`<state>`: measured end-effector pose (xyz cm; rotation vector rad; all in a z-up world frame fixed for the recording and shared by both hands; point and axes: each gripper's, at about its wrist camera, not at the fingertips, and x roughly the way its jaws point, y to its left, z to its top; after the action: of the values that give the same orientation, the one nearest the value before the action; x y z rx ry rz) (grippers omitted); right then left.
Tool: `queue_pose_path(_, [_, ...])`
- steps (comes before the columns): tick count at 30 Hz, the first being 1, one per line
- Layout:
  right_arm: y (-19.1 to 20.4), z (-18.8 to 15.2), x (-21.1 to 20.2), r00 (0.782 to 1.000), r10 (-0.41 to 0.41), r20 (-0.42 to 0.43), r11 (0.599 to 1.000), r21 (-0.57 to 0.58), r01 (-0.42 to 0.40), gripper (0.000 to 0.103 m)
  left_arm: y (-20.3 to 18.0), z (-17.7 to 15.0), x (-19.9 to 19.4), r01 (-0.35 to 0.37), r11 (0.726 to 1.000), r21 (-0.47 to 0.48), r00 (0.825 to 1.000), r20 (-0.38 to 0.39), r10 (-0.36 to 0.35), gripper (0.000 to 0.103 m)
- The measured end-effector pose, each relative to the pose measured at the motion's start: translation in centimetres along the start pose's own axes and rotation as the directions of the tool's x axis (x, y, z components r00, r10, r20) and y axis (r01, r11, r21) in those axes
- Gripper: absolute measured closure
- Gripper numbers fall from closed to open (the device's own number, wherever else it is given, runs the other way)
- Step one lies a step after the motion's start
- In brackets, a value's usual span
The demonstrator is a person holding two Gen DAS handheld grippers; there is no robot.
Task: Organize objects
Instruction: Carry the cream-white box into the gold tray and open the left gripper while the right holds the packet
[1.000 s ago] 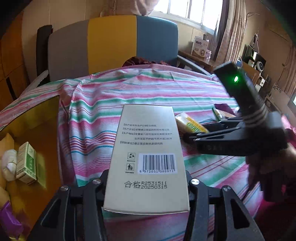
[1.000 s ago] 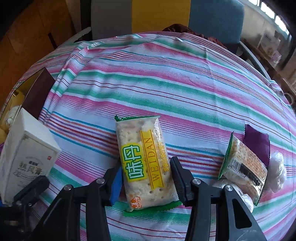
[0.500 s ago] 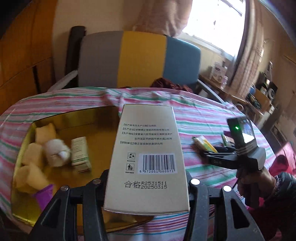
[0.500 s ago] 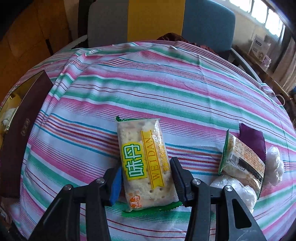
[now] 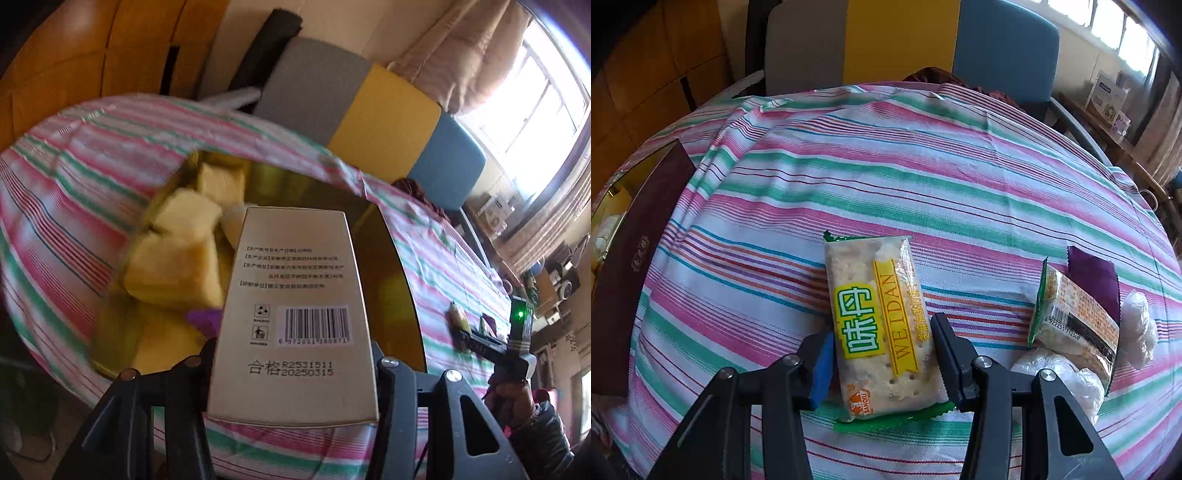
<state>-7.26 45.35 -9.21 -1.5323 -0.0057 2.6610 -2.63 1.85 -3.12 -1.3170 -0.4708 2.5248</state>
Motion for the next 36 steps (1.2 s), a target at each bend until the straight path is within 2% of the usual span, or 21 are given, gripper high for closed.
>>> queue_pose_path(2, [-0.1, 0.0, 0.0, 1.0, 0.001, 0.002, 1.0, 0.0, -0.001, 0.053, -0.9, -0.3, 1.4, 0.015, 1.0, 0.026, 0.999, -0.031, -0.014, 0.052])
queue_pose_path(5, [-0.1, 0.0, 0.0, 1.0, 0.003, 0.004, 1.0, -0.002, -0.003, 0.053, -2.2, -0.2, 3.7, -0.017, 0.997, 0.078, 0.997, -0.076, 0.023, 0.052])
queue_pose_path(8, [0.0, 0.0, 0.0, 1.0, 0.003, 0.004, 1.0, -0.003, -0.003, 0.053, -2.5, -0.1, 5.9, -0.075, 0.994, 0.083, 0.991, -0.101, 0.083, 0.052])
queue_pose_path(13, [0.3, 0.1, -0.1, 1.0, 0.001, 0.003, 1.0, -0.006, -0.001, 0.053, -1.3, 0.1, 7.5, -0.157, 0.983, 0.097, 0.98, -0.111, 0.168, 0.052])
queue_pose_path(16, [0.4, 0.1, 0.0, 1.0, 0.001, 0.003, 1.0, -0.008, -0.001, 0.053, -0.4, 0.3, 7.7, -0.244, 0.963, 0.112, 0.964, -0.078, 0.253, 0.052])
queue_pose_path(19, [0.3, 0.1, 0.0, 1.0, 0.001, 0.004, 1.0, -0.008, -0.001, 0.053, 0.6, 0.4, 7.4, -0.221, 0.972, 0.076, 0.97, -0.086, 0.227, 0.051])
queue_pose_path(25, [0.4, 0.1, 0.0, 1.0, -0.001, 0.007, 1.0, -0.005, 0.001, 0.053, -0.6, 0.0, 5.6, -0.229, 0.966, 0.123, 0.972, -0.019, 0.233, 0.041])
queue_pose_path(27, [0.5, 0.0, 0.0, 1.0, -0.004, 0.008, 1.0, -0.006, 0.004, 0.053, -1.1, -0.1, 4.7, -0.248, 0.958, 0.142, 0.969, 0.017, 0.248, 0.038])
queue_pose_path(36, [1.0, -0.4, -0.2, 0.999, -0.038, 0.023, 0.999, 0.014, 0.038, 0.055, -1.5, 0.7, 1.3, -0.296, 0.942, 0.16, 0.953, 0.116, 0.28, 0.037])
